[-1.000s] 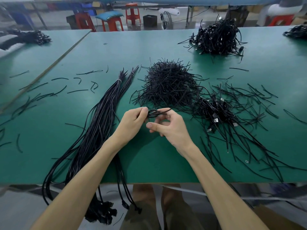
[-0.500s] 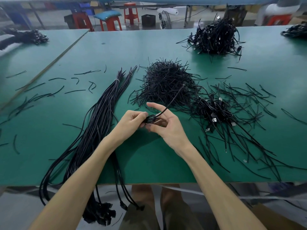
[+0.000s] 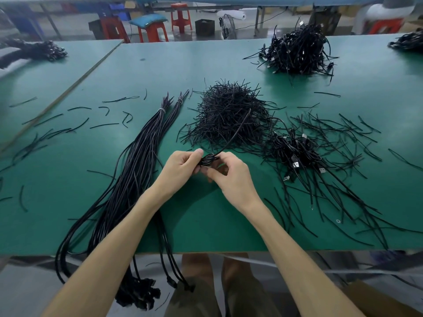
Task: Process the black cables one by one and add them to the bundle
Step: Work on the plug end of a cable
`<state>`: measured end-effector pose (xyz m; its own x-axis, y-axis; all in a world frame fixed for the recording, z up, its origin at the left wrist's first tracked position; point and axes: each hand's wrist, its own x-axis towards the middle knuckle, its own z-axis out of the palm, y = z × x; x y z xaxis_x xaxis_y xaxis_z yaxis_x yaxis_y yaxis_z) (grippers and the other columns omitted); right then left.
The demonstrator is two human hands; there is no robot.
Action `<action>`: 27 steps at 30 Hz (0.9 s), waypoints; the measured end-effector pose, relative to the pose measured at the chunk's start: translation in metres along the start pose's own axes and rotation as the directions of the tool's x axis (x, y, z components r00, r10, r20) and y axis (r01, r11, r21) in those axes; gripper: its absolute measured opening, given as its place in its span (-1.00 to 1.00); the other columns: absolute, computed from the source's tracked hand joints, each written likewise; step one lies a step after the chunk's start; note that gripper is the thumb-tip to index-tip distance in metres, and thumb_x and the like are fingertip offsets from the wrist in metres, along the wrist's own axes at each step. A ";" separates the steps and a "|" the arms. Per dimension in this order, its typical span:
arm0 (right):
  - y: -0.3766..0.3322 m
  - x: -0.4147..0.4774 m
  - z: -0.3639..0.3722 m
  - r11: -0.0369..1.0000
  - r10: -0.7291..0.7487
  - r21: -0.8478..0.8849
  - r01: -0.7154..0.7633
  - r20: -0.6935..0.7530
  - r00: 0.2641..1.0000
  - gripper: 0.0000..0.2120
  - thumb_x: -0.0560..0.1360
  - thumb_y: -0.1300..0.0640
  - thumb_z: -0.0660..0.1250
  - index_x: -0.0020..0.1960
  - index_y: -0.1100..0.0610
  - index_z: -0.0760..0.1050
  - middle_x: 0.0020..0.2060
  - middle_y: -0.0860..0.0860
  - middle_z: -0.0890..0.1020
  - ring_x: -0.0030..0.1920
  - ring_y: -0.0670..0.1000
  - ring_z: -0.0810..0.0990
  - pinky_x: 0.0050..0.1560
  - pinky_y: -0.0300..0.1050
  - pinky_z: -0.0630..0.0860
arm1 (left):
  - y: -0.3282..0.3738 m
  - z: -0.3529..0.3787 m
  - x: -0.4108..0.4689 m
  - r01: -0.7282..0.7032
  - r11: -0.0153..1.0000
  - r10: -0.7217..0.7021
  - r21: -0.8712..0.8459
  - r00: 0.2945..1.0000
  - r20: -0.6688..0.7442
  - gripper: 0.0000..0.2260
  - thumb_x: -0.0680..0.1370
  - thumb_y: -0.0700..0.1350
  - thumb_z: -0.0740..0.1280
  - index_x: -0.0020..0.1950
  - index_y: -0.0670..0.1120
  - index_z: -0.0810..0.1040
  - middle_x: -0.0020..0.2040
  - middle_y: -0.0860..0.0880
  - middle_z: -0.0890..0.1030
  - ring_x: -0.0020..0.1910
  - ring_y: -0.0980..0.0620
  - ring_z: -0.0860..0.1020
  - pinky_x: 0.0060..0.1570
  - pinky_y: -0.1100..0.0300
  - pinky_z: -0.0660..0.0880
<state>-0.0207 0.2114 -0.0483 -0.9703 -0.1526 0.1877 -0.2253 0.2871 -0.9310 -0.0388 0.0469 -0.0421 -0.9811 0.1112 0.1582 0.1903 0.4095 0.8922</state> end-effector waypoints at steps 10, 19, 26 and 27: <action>-0.003 0.001 0.003 0.998 -0.033 -0.048 0.029 -0.069 0.997 -0.86 0.61 0.25 0.35 -0.12 0.11 0.50 -0.10 0.08 0.61 -0.19 0.02 0.65 -0.16 -0.23 0.52 | -0.001 0.001 0.001 -0.008 0.998 0.009 -0.062 1.000 0.001 -0.45 0.74 0.06 0.15 -0.38 -0.15 0.53 -0.48 -0.03 0.52 -0.50 0.05 0.39 -0.42 0.26 0.32; 0.005 0.001 -0.002 1.000 -0.010 0.026 0.017 -0.236 0.972 -0.86 0.61 0.24 0.36 -0.12 0.12 0.50 -0.18 0.12 0.64 -0.28 -0.08 0.62 -0.20 -0.19 0.49 | -0.004 -0.006 -0.001 0.119 0.894 0.029 -0.432 0.947 0.320 -0.75 0.74 -0.03 0.14 0.21 -0.16 0.53 -0.09 -0.26 0.70 -0.41 -0.17 0.61 -0.35 0.16 0.41; 0.003 -0.002 -0.007 0.996 -0.018 0.079 0.038 -0.237 0.971 -0.74 0.55 0.44 0.28 -0.17 0.12 0.50 -0.20 0.14 0.65 -0.34 -0.08 0.64 -0.23 -0.26 0.51 | 0.001 -0.004 -0.009 0.133 0.892 0.021 -0.433 0.943 0.333 -0.73 0.68 -0.01 0.25 0.28 -0.16 0.50 -0.10 -0.19 0.68 -0.30 -0.10 0.59 -0.25 0.18 0.48; 0.002 -0.002 -0.007 0.996 -0.012 0.084 0.032 -0.228 0.974 -0.72 0.54 0.46 0.27 -0.18 0.11 0.50 -0.21 0.13 0.65 -0.35 -0.10 0.63 -0.24 -0.29 0.49 | 0.002 -0.003 -0.010 0.135 0.899 0.007 -0.417 0.947 0.322 -0.70 0.66 0.00 0.29 0.29 -0.16 0.51 -0.12 -0.20 0.66 -0.29 -0.08 0.58 -0.25 0.18 0.49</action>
<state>-0.0201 0.2192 -0.0488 -0.9621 0.0635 0.2651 -0.2478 0.2012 -0.9477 -0.0288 0.0437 -0.0408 -0.9164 0.3997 0.0199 0.0242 0.0056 0.9997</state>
